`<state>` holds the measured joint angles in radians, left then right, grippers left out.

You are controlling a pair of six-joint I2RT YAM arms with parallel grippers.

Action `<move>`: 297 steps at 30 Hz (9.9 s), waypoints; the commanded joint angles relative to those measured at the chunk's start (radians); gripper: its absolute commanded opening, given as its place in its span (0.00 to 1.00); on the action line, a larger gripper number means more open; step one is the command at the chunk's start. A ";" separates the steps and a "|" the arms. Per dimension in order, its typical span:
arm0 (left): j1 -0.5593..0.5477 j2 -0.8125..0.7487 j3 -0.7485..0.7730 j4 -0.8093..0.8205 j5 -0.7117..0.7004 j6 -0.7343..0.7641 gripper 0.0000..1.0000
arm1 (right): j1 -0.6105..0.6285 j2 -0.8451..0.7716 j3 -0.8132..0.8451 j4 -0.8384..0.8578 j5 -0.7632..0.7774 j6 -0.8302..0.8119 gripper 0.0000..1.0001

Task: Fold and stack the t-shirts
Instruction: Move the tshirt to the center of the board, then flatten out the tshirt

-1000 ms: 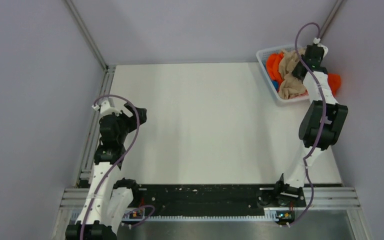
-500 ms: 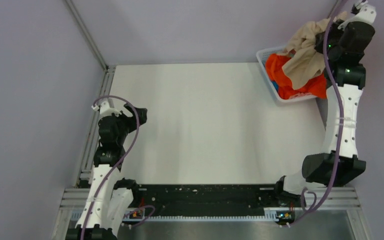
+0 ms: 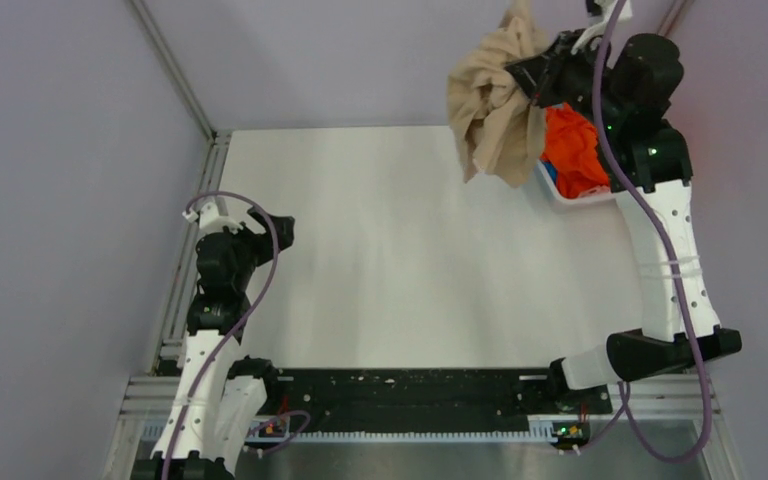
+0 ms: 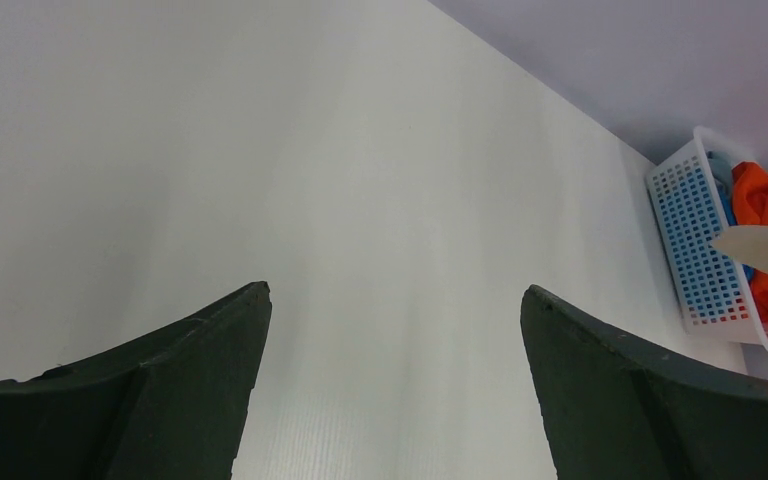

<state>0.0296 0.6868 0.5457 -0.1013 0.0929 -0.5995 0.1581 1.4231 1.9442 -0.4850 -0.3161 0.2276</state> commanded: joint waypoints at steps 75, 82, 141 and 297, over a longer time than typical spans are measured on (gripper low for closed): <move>-0.541 1.116 0.461 -0.334 -0.248 -0.118 0.55 | 0.287 -0.710 -1.413 0.240 0.775 0.251 0.99; -0.543 1.058 0.455 -0.315 -0.350 -0.118 0.00 | 0.287 -0.671 -1.403 0.253 0.608 0.196 0.92; -0.540 -0.130 0.804 -0.170 -0.745 0.380 0.00 | 0.480 -0.557 -0.210 0.161 0.806 -0.252 0.00; -0.716 0.517 0.256 -0.280 -0.541 -0.221 0.99 | 0.167 -0.234 -1.239 0.575 0.472 0.189 0.99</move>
<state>-0.7242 1.1778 0.6617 -0.3840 -0.3149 -0.9127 0.3206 1.2118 0.6994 0.0063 0.2230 0.4465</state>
